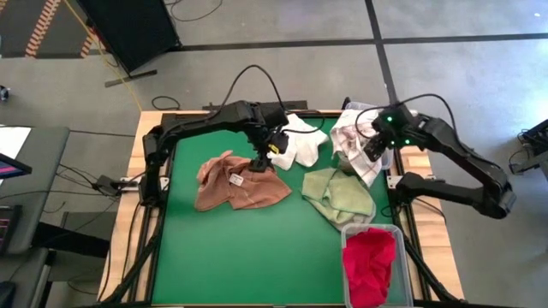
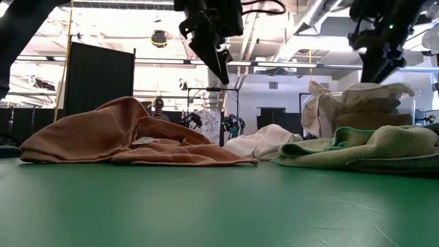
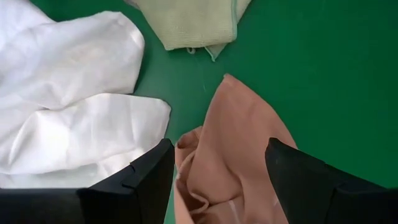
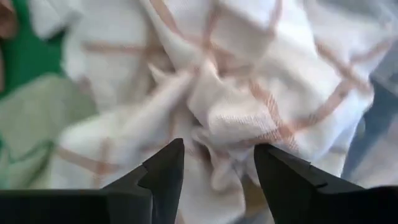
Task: Sort towels by color in basket
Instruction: Put the patterned white towel into the top transparent bin
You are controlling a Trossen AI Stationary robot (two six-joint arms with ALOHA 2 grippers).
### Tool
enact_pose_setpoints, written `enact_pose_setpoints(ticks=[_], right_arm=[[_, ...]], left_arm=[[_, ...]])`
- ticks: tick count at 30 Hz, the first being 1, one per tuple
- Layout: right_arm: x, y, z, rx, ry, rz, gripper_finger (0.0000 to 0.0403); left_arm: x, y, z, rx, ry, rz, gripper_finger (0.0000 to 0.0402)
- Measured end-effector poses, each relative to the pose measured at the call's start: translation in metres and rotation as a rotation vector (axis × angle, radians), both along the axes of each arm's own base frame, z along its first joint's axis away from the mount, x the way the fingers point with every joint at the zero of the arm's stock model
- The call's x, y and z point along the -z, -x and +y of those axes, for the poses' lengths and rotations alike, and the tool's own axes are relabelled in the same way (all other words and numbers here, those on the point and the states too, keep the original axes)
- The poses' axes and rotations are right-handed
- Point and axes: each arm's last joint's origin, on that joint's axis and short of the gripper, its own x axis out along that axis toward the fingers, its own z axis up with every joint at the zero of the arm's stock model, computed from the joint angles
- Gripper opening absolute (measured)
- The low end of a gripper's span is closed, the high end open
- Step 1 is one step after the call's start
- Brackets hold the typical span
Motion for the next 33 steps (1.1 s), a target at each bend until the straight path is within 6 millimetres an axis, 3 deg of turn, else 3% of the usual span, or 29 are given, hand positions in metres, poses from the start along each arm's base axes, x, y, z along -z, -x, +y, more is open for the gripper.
enact_pose_setpoints(ticks=[6, 17, 24, 33], right_arm=[[-0.016, -0.010, 0.010, -0.121, 0.152, -0.158, 0.0223], [-0.023, -0.057, 0.025, -0.454, 0.302, -0.234, 0.0224], [-0.009, -0.079, 0.010, -0.413, 0.390, -0.068, 0.0224], [0.010, -0.102, -0.023, -0.378, 0.353, 0.077, 0.0224]], left_arm=[[0.016, -0.004, 0.000, 0.012, 0.021, -0.013, 0.0240], [0.059, -0.016, -0.015, 0.060, 0.043, -0.056, 0.0240], [0.084, -0.021, -0.035, 0.098, 0.082, -0.096, 0.0240], [0.108, -0.023, -0.069, 0.157, 0.114, -0.096, 0.0240]])
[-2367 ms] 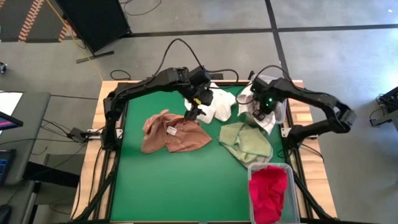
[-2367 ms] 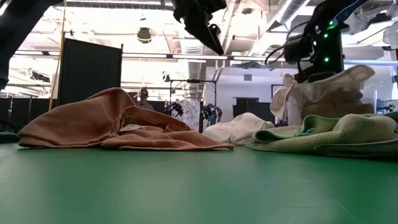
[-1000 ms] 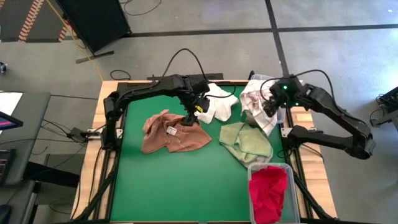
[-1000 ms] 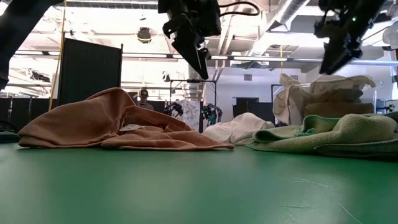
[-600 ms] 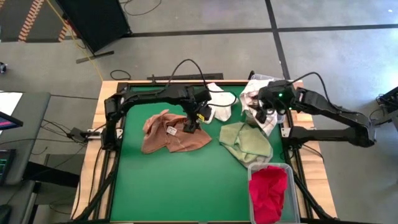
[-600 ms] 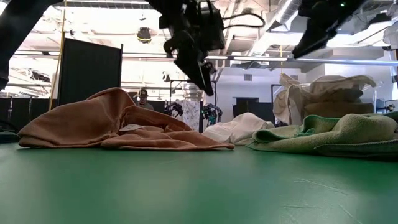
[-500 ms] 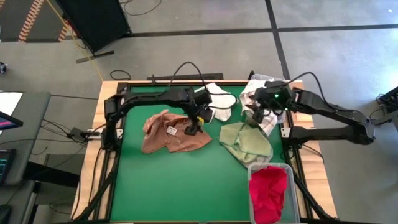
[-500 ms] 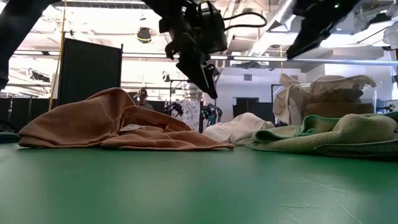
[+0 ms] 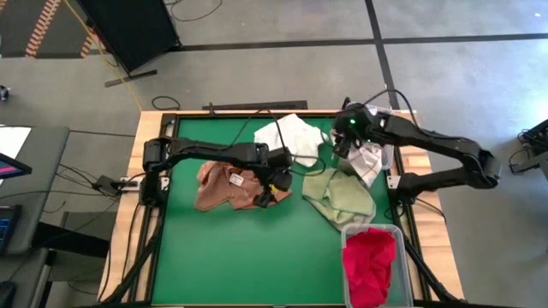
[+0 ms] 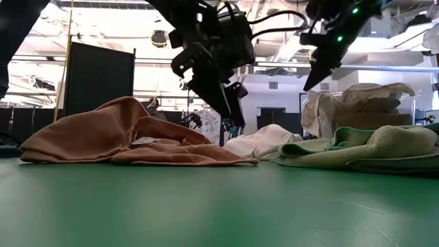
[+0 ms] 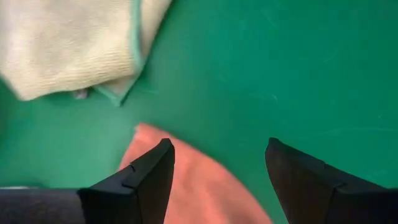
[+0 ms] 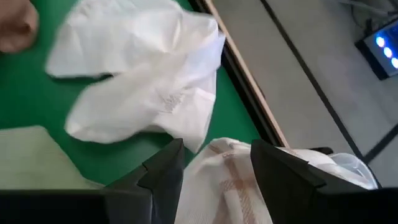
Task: Sort towels by color in basket
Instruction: Put the patterned white towel into the top transparent bin
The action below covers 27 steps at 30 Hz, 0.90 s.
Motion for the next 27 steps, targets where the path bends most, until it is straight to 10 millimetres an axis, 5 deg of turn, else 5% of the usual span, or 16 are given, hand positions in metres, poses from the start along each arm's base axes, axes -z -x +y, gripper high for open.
enact_pose_setpoints(ticks=[13, 17, 23, 27], right_arm=[[0.029, -0.017, -0.038, 0.122, -0.040, 0.211, 0.0213], [0.030, -0.018, -0.041, 0.158, -0.035, 0.261, 0.0162], [0.021, -0.013, -0.040, 0.186, -0.050, 0.295, 0.0032], [0.008, -0.009, -0.033, 0.199, -0.037, 0.264, 0.0032]], left_arm=[[0.017, 0.003, -0.033, 0.064, 0.010, 0.029, 0.0240], [0.017, 0.003, -0.036, 0.067, 0.012, 0.031, 0.0240], [0.017, 0.003, -0.036, 0.059, 0.016, 0.034, 0.0240], [0.017, 0.003, -0.036, 0.055, 0.018, 0.035, 0.0240]])
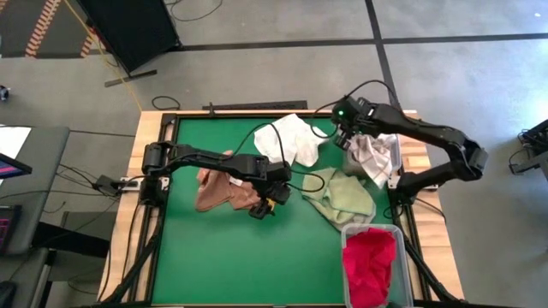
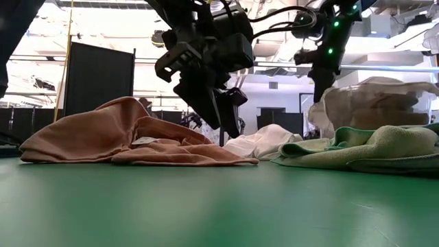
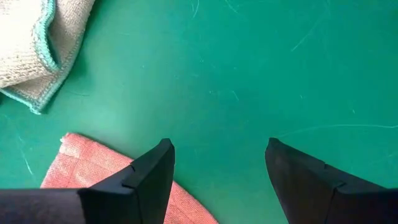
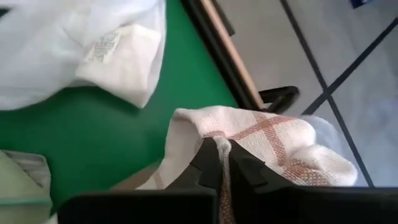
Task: Sort towels by color in basket
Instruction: Put the patterned white towel into the top transparent bin
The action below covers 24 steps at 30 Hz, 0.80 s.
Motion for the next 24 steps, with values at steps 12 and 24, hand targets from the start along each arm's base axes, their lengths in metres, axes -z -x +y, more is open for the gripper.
enact_pose_setpoints(ticks=[12, 24], right_arm=[[-0.047, 0.027, 0.030, 0.031, 0.043, -0.157, 0.0032], [-0.039, 0.045, 0.033, 0.192, 0.002, -0.020, 0.0033]], left_arm=[[0.000, 0.000, 0.000, -0.003, 0.001, 0.001, 0.0240], [0.000, 0.000, 0.000, -0.004, 0.001, -0.004, 0.0240]])
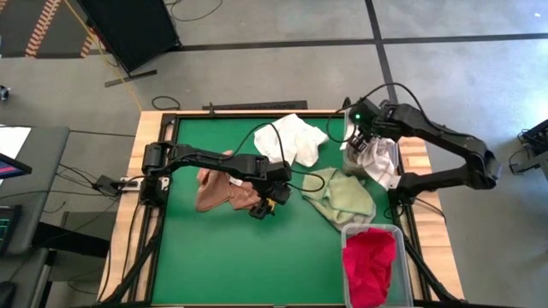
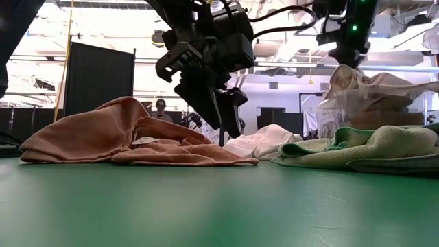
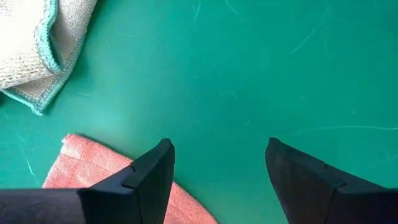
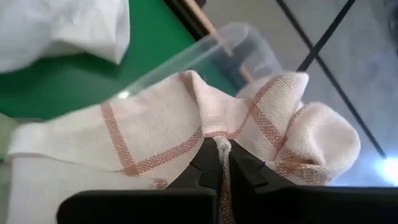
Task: Sort towels by color in basket
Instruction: Put the patterned white towel into the top transparent bin
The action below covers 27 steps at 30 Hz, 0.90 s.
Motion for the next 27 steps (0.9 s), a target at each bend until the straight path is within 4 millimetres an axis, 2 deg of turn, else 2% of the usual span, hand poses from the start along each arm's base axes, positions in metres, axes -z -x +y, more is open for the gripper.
enact_pose_setpoints(ticks=[8, 17, 24, 27], right_arm=[[0.040, 0.009, -0.008, 0.080, -0.141, 0.099, 0.0035], [0.093, 0.020, -0.023, 0.102, -0.237, 0.022, 0.0036], [0.118, 0.032, -0.033, 0.131, -0.289, -0.057, 0.0036], [0.120, 0.035, -0.036, 0.138, -0.302, -0.062, 0.0036]], left_arm=[[0.000, 0.000, 0.000, 0.002, -0.001, 0.005, 0.0240], [0.000, 0.000, 0.000, 0.007, -0.004, 0.003, 0.0240], [0.000, 0.001, 0.000, -0.005, 0.003, 0.009, 0.0240], [0.000, 0.001, 0.000, -0.006, 0.004, 0.010, 0.0240]])
